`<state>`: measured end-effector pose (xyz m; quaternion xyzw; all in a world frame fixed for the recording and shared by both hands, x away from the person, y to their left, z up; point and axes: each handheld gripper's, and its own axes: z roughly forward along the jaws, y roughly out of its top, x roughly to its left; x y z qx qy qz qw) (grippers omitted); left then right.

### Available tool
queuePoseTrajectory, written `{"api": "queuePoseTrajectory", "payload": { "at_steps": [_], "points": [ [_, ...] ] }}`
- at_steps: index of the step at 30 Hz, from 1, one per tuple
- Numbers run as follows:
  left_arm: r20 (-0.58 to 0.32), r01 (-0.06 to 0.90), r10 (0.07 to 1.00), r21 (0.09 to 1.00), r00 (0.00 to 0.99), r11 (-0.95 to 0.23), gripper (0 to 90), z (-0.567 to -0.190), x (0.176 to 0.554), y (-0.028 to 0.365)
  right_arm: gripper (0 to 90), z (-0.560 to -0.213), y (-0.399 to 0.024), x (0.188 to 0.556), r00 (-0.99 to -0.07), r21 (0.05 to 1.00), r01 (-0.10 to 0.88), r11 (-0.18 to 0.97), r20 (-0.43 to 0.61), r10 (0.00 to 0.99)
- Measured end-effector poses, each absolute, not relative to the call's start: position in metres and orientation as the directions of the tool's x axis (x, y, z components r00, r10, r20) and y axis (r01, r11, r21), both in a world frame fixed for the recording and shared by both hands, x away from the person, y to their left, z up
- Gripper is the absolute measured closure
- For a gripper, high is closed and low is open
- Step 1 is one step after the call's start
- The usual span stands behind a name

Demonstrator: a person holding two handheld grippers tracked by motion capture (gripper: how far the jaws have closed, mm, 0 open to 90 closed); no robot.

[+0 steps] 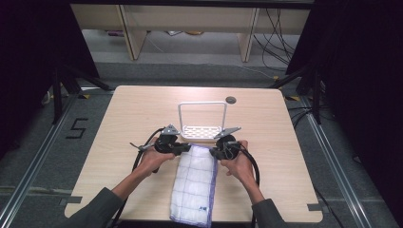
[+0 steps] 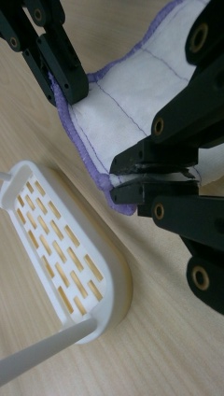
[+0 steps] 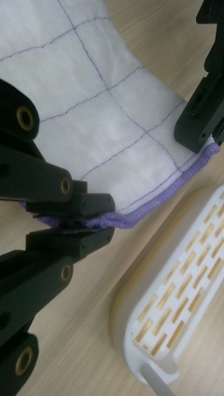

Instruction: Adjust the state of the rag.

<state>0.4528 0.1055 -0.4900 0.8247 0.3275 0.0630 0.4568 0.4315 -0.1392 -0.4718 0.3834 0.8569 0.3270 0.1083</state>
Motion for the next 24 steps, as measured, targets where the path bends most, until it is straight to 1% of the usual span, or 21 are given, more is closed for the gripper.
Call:
{"api": "queuePoseTrajectory", "payload": {
  "at_steps": [1,7,8,9,10,11,12,17,21,22,24],
  "points": [
    [-0.191,0.478,0.599,0.799,0.778,-0.366,84.4,-0.488,0.451,0.106,84.3,-0.469,-0.139,0.43,-0.684,0.635,0.593,0.495,0.072,0.726],
    [-0.184,0.454,0.583,0.815,0.791,-0.36,84.4,-0.476,0.443,0.108,84.4,-0.458,-0.138,0.424,-0.692,0.655,0.58,0.485,0.081,0.717],
    [-0.179,0.451,0.581,0.815,0.794,-0.365,84.4,-0.474,0.441,0.109,84.4,-0.457,-0.138,0.424,-0.712,0.67,0.555,0.493,0.077,0.698],
    [-0.179,0.448,0.581,0.819,0.794,-0.36,84.4,-0.472,0.44,0.109,84.4,-0.457,-0.137,0.422,-0.705,0.681,0.558,0.475,0.088,0.704],
    [-0.183,0.448,0.576,0.819,0.797,-0.359,84.4,-0.47,0.438,0.109,84.4,-0.453,-0.138,0.421,-0.728,0.685,0.532,0.497,0.07,0.682],
    [-0.188,0.45,0.572,0.818,0.798,-0.359,84.4,-0.468,0.437,0.11,84.4,-0.451,-0.138,0.42,-0.732,0.691,0.526,0.497,0.07,0.677],
    [-0.175,0.436,0.574,0.826,0.8,-0.357,84.4,-0.465,0.435,0.11,84.4,-0.45,-0.137,0.418,-0.721,0.705,0.528,0.473,0.078,0.689],
    [-0.173,0.43,0.577,0.835,0.798,-0.344,84.4,-0.46,0.431,0.113,84.4,-0.442,-0.137,0.414,-0.734,0.708,0.506,0.493,0.053,0.677],
    [-0.168,0.421,0.575,0.84,0.801,-0.341,84.4,-0.459,0.429,0.116,84.4,-0.439,-0.135,0.412,-0.734,0.702,0.51,0.497,0.054,0.677],
    [-0.17,0.422,0.574,0.841,0.801,-0.34,84.4,-0.458,0.429,0.117,84.4,-0.441,-0.134,0.413,-0.745,0.724,0.475,0.499,0.029,0.666],
    [-0.168,0.422,0.579,0.841,0.798,-0.338,84.4,-0.457,0.429,0.117,84.5,-0.441,-0.134,0.412,-0.741,0.723,0.484,0.493,0.038,0.671]
  ]
}}
